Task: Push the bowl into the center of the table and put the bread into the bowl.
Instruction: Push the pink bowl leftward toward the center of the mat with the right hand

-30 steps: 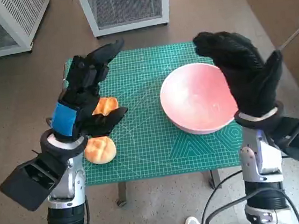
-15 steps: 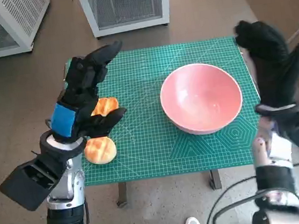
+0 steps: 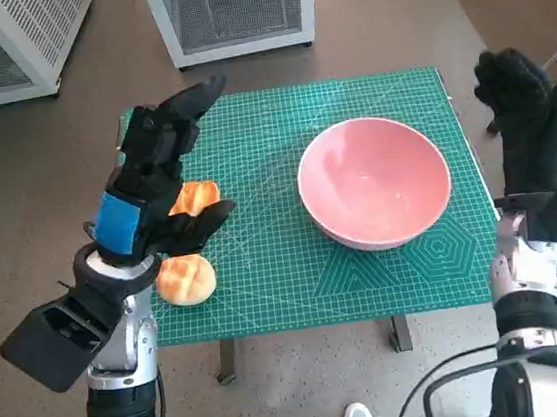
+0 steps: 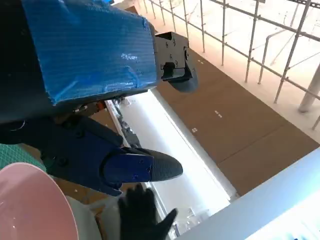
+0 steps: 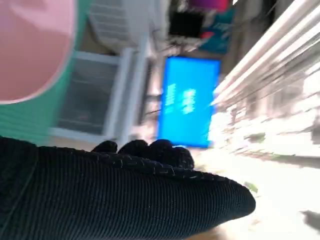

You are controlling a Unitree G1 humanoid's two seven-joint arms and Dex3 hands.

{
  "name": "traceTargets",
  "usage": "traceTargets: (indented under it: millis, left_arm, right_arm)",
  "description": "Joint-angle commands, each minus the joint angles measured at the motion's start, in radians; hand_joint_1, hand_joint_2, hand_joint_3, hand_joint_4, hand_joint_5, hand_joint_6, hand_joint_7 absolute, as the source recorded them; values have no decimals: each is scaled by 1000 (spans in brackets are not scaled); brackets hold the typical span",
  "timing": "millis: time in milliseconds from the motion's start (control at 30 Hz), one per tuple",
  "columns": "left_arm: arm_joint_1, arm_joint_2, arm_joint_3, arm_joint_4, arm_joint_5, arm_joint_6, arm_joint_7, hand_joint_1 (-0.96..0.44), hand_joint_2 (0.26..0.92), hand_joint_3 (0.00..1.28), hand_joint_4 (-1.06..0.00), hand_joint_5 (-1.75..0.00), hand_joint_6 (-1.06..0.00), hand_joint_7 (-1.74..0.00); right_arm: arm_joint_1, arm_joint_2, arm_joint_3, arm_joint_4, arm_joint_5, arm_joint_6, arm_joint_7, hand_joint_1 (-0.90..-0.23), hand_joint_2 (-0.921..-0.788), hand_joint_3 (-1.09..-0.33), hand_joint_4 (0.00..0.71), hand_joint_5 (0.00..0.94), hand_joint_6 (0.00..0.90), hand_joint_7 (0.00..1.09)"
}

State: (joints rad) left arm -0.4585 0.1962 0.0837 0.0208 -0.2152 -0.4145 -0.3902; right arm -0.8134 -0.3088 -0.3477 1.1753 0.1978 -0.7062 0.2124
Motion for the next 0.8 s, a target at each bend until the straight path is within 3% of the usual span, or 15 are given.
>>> traceTargets:
  millis: [33,233,433,800]
  left_arm:
    - [8,3,5,-5,-2,-8,6,-494,921,318,-35,-379,1,-691]
    - [10,1,2,-12,6,-7,12,-488,921,318,-39,-372,1,-692]
    - [9,2,2,-16,4,-4,12,-482,921,318,-45,-365,1,-691]
    - [14,8,4,-26,2,4,12,-481,921,319,-61,-362,1,-701]
  right_arm:
    - [13,4,-16,75,2,82,-52,-321,-919,-531,332,3,110,518]
    - [23,24,-16,110,-3,160,-72,-353,-921,-530,333,2,126,507]
    - [27,45,-18,128,-3,224,-75,-337,-921,-549,322,0,145,465]
    - [7,108,-37,136,7,292,-66,-345,-919,-554,325,2,185,375]
